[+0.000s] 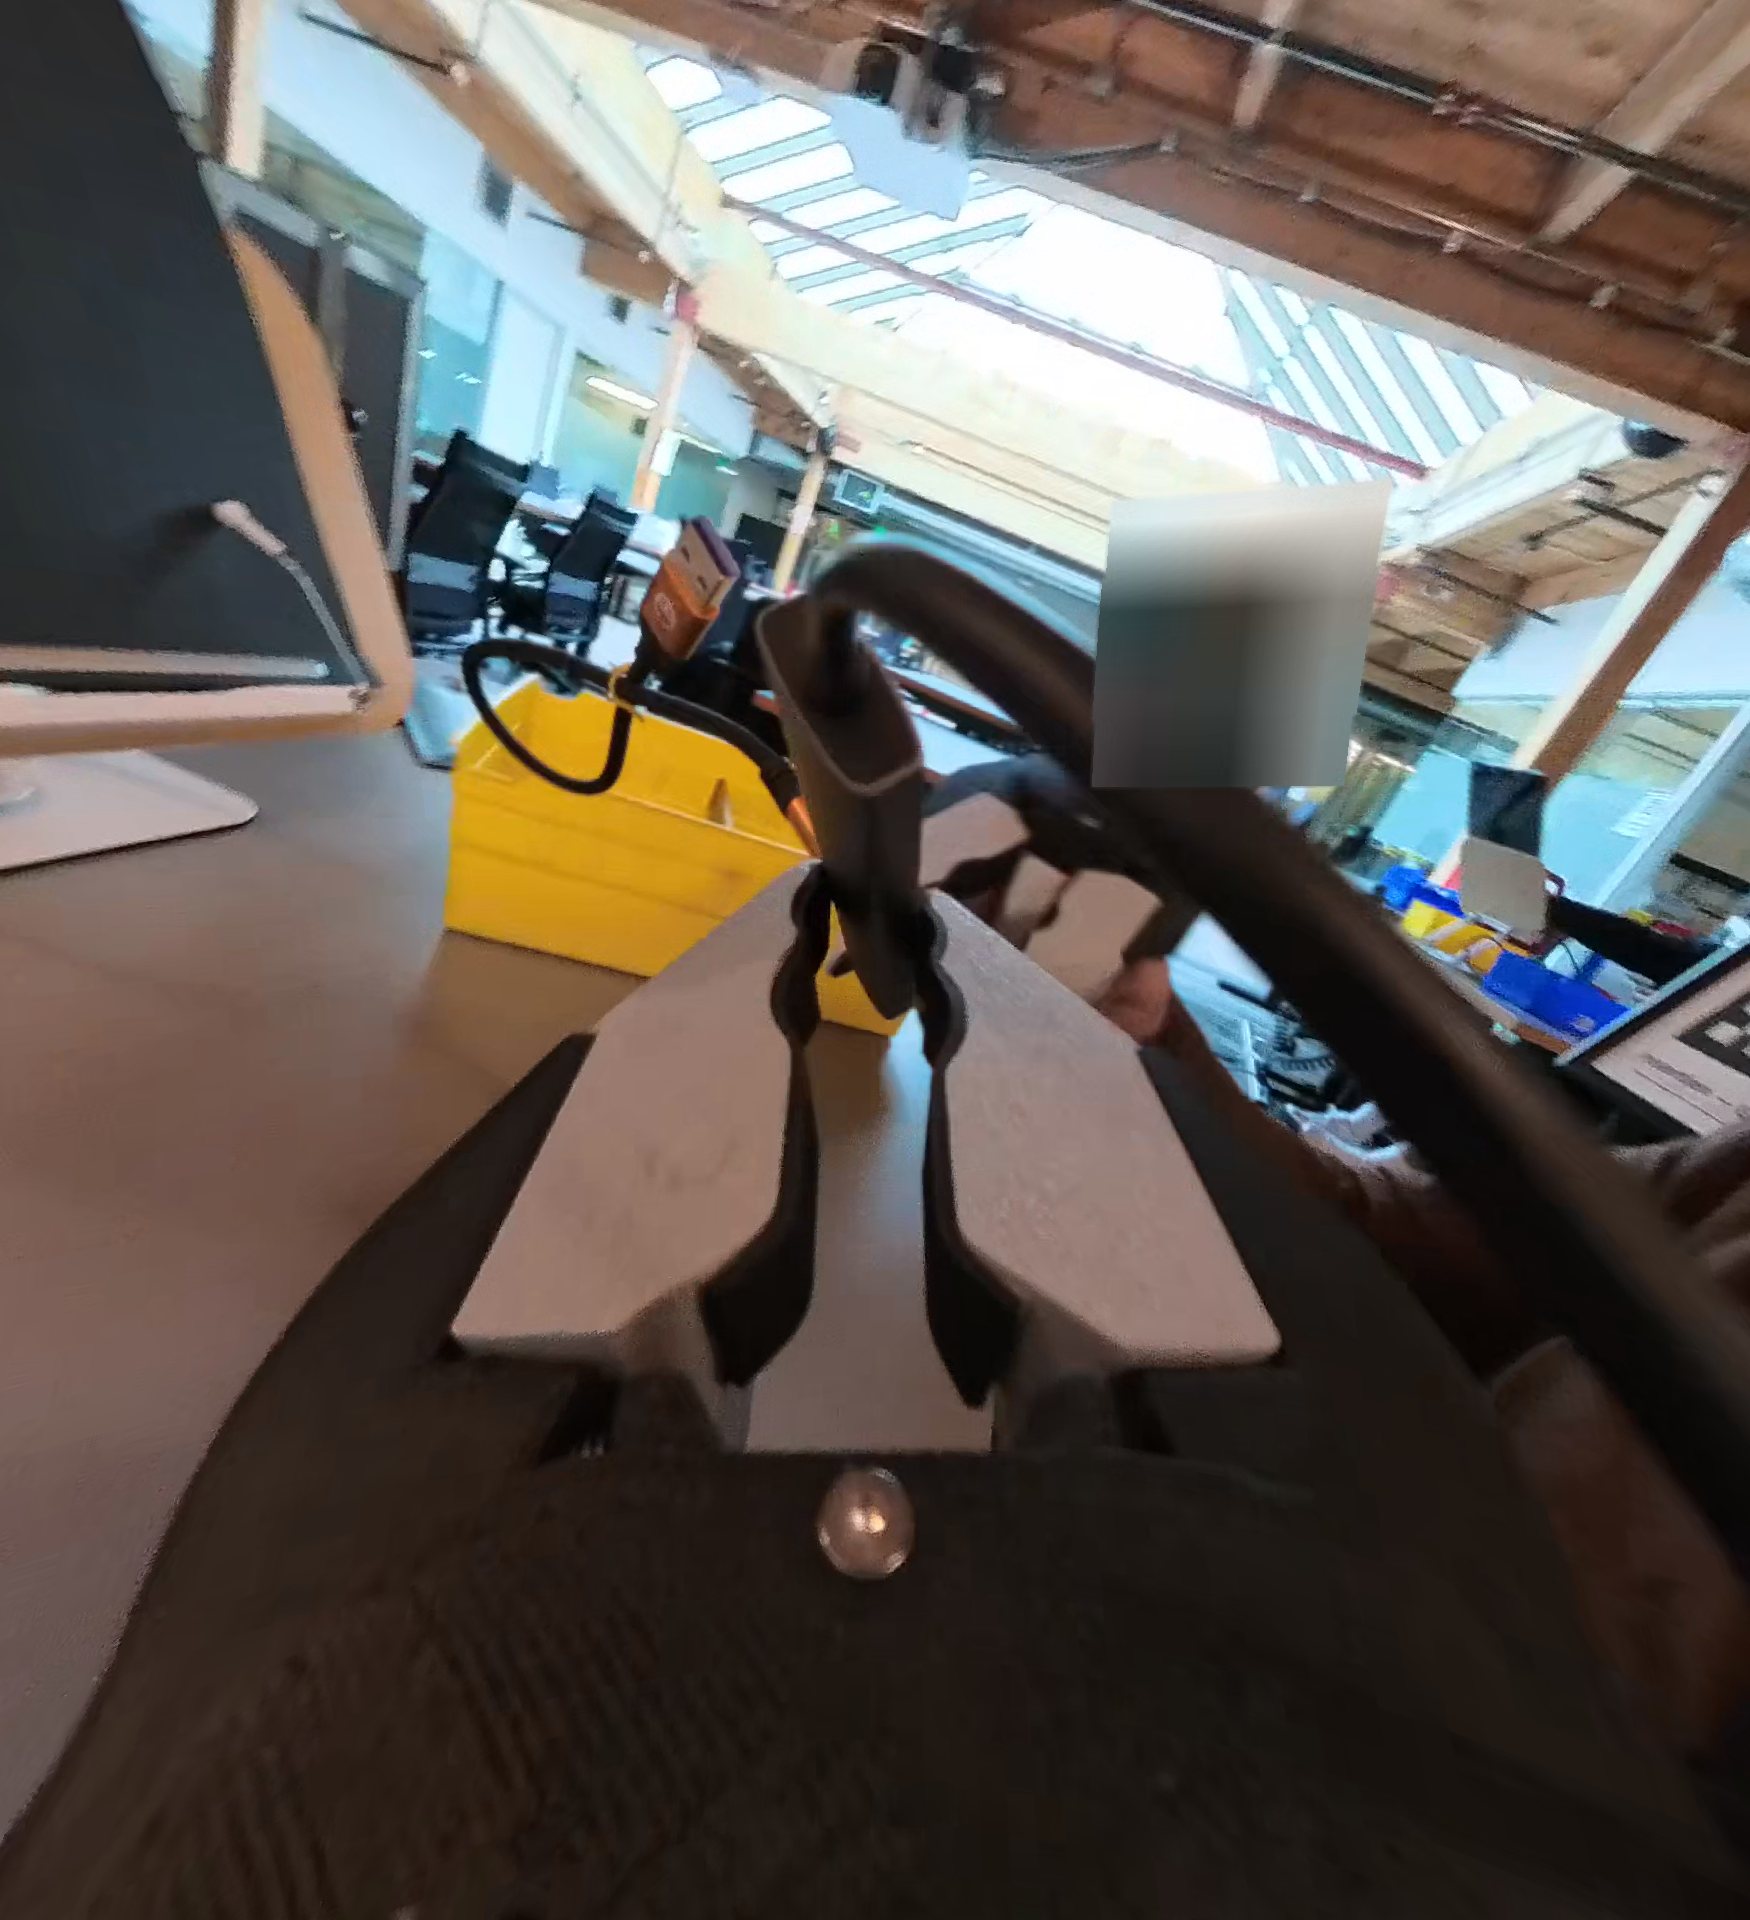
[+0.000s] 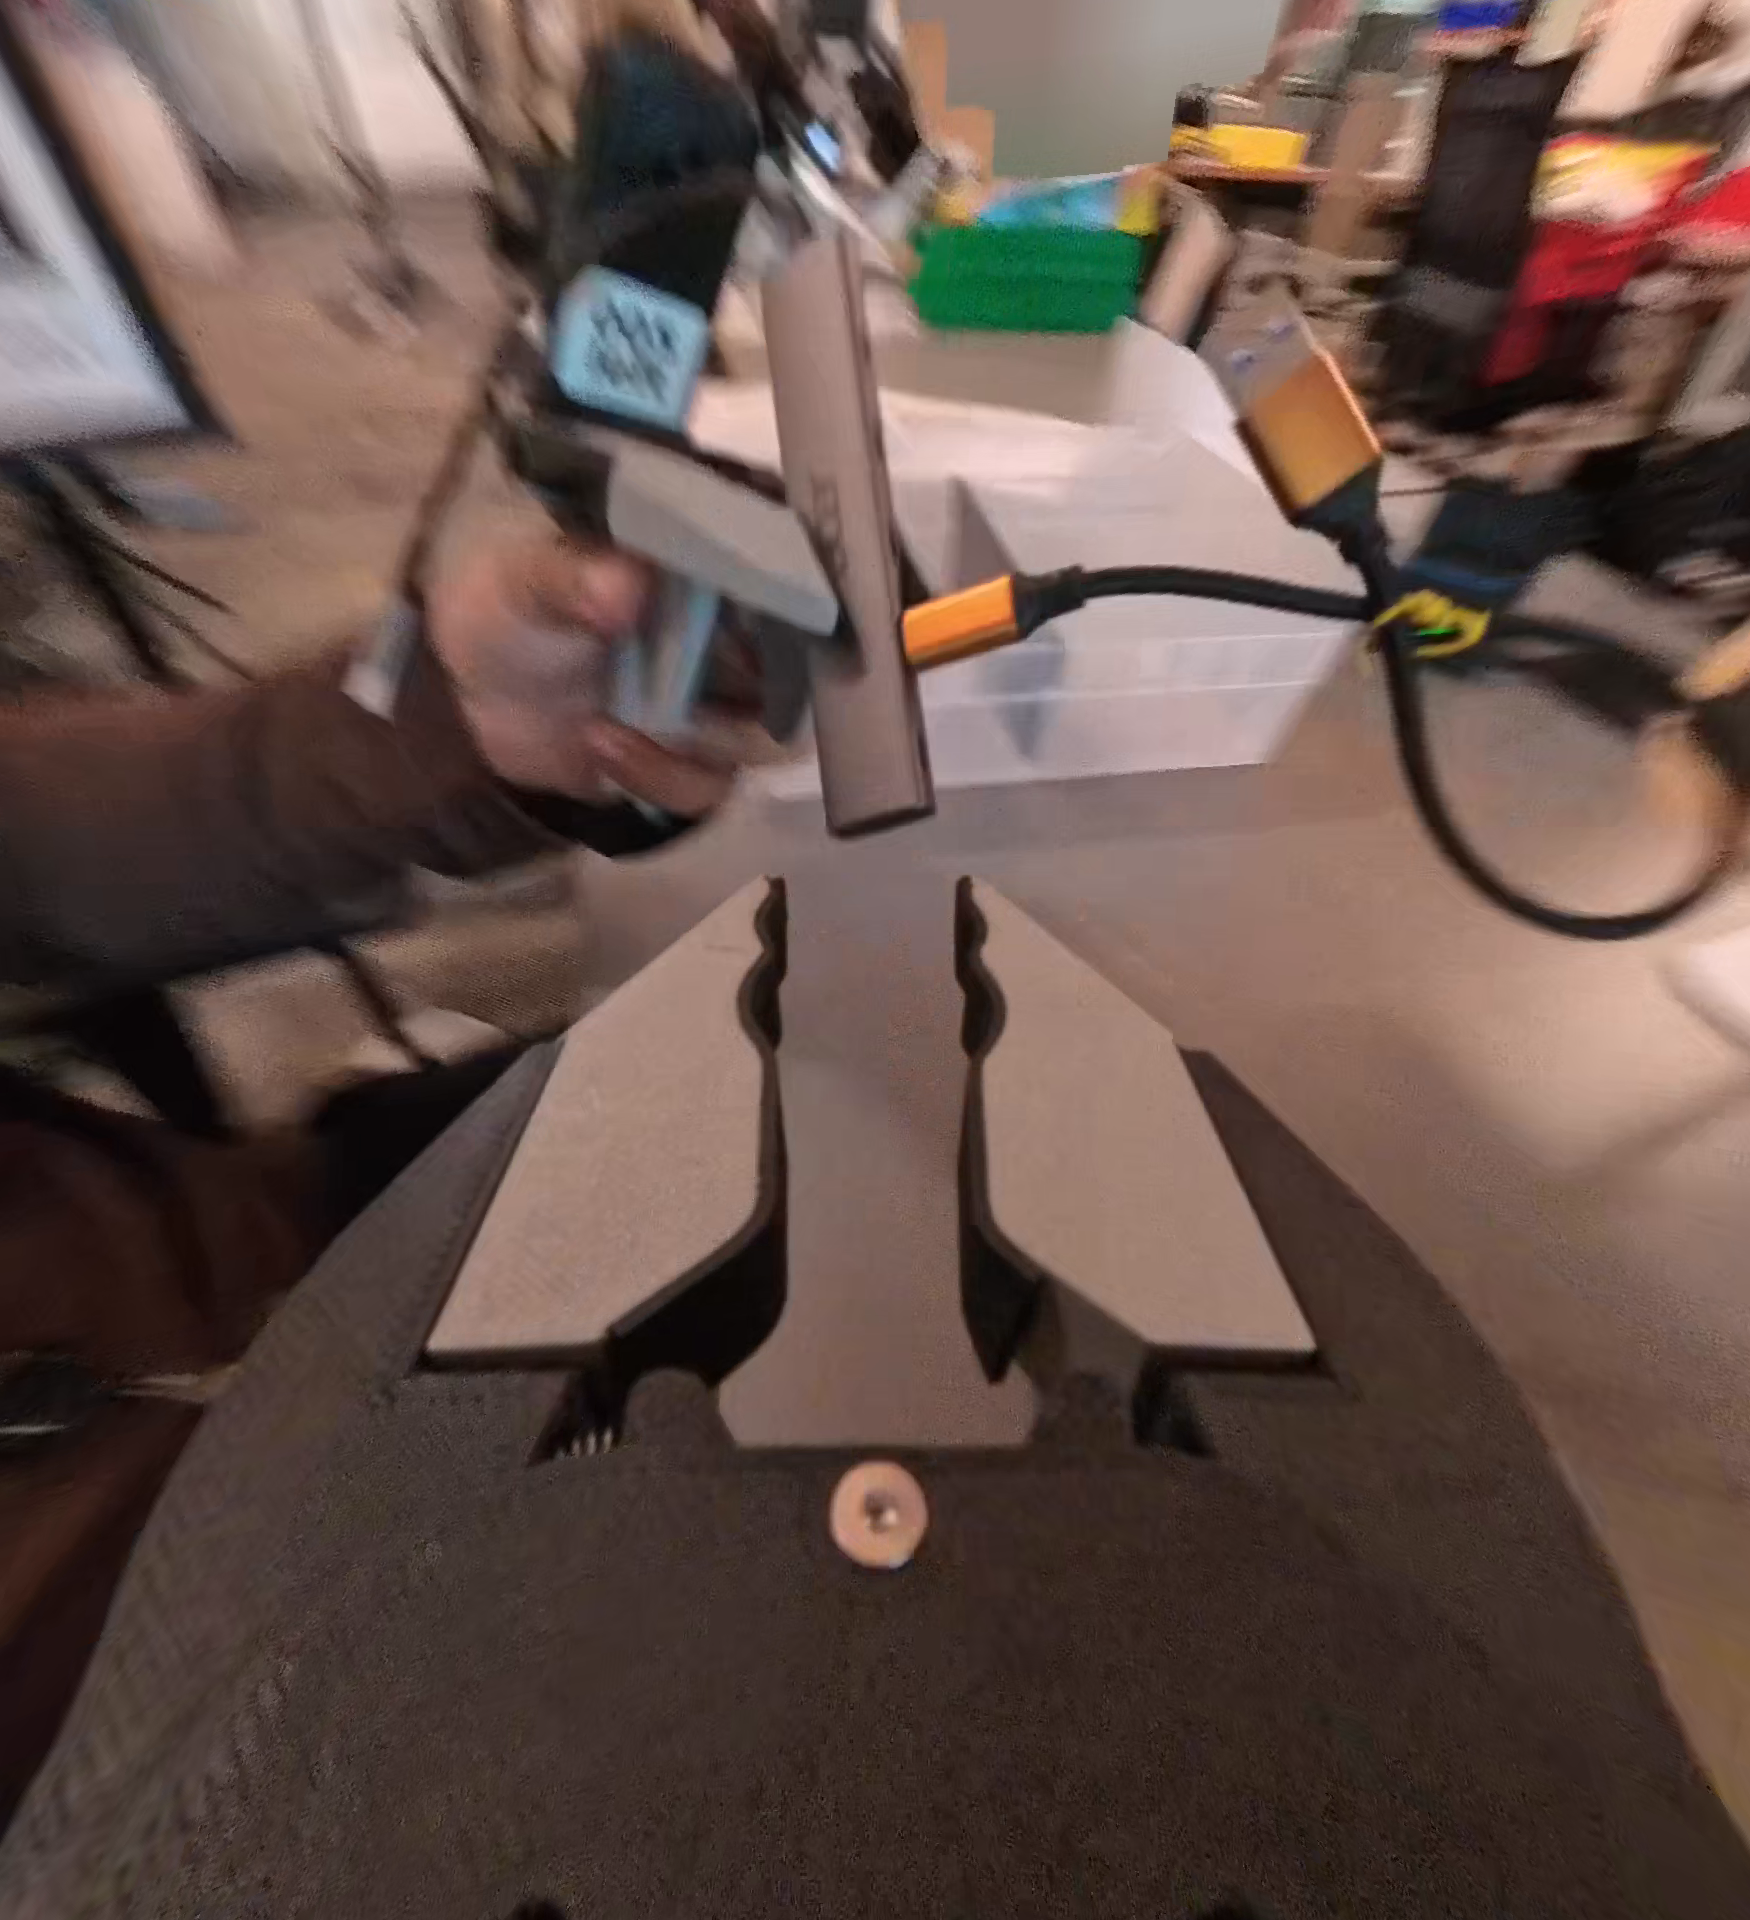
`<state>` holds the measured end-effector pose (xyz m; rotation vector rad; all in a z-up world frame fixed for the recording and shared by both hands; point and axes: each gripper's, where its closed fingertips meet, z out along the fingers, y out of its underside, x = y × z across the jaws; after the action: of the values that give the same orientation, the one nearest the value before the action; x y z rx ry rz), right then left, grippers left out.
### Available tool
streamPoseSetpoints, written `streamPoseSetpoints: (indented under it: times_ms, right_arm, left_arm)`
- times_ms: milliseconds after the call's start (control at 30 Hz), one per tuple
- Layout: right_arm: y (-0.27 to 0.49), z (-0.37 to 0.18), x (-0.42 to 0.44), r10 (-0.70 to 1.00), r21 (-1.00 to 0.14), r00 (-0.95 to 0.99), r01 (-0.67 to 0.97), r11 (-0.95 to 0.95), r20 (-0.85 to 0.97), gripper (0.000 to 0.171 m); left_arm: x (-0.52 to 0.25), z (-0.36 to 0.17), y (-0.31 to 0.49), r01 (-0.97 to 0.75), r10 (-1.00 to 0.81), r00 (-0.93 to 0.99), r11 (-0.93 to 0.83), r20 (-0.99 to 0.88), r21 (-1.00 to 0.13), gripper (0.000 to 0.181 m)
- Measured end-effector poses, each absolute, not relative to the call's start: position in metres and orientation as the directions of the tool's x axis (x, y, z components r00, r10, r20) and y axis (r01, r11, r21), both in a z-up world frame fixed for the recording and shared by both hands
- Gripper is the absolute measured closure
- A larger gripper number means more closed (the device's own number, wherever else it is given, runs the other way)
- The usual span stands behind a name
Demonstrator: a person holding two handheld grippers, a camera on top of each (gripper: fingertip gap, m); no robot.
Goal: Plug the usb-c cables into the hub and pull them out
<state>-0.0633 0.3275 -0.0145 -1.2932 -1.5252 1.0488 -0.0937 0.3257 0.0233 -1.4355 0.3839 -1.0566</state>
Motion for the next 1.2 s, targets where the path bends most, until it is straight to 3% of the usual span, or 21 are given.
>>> streamPoseSetpoints:
  times_ms: [100,233,533,633,733,833,933,1200]
  right_arm:
    - [0.311,0.006,-0.057,0.907,-0.960,-0.323,0.157,-0.230,-0.270,0.137]
    - [0.307,0.014,-0.054,0.776,-0.892,-0.447,0.155,-0.424,-0.446,0.155]
    - [0.303,0.005,-0.060,0.828,-0.927,-0.418,0.155,-0.341,-0.374,0.156]
    - [0.303,0.008,-0.058,0.827,-0.931,-0.429,0.134,-0.340,-0.364,0.164]
    - [0.310,0.006,-0.062,0.868,-0.949,-0.383,0.103,-0.299,-0.315,0.149]
    - [0.301,0.008,-0.059,0.866,-0.963,-0.421,0.092,-0.255,-0.270,0.165]
    - [0.303,0.009,-0.056,0.902,-0.981,-0.385,0.089,-0.174,-0.195,0.165]
    - [0.311,0.007,-0.037,0.945,-0.976,-0.304,0.212,-0.055,-0.119,0.165]
  left_arm:
    - [-0.077,0.020,0.317,0.289,-0.809,0.515,-0.149,0.284,-0.946,0.168]
    - [-0.066,0.023,0.306,0.269,-0.843,0.497,-0.074,0.204,-0.960,0.168]
    - [-0.065,0.028,0.309,0.269,-0.813,0.549,-0.046,0.193,-0.962,0.173]
    - [-0.063,0.032,0.305,0.298,-0.822,0.529,-0.053,0.212,-0.953,0.174]
    - [-0.061,0.035,0.304,0.332,-0.825,0.517,-0.053,0.228,-0.942,0.174]
    - [-0.060,0.040,0.303,0.360,-0.829,0.518,-0.013,0.211,-0.933,0.174]
    - [-0.060,0.040,0.305,0.378,-0.820,0.517,-0.038,0.245,-0.925,0.174]
    - [-0.049,0.012,0.303,0.201,-0.836,0.502,-0.136,0.221,-0.970,0.173]
